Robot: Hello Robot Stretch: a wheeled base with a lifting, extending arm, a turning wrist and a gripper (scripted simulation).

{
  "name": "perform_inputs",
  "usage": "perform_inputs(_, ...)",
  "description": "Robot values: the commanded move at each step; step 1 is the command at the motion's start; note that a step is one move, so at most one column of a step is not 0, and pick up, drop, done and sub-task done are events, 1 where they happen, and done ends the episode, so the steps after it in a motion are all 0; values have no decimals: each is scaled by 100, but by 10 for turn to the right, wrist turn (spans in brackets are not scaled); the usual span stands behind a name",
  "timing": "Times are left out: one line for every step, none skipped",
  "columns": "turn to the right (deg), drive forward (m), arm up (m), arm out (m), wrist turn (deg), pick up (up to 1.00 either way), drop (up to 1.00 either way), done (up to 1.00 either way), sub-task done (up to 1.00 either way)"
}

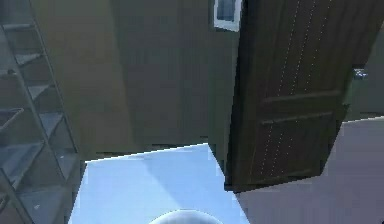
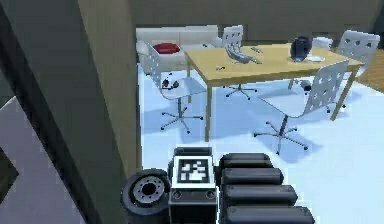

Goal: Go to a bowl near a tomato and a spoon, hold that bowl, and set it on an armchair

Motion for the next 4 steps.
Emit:
perform_inputs(-30, 0, 0, 0, 0, 0, 0, 0, 0)
perform_inputs(0, 15, 0, 0, 0, 0, 0, 0, 0)
perform_inputs(300, 0, 0, 0, 0, 0, 0, 0, 0)
perform_inputs(0, 60, 0, 0, 0, 0, 0, 0, 0)
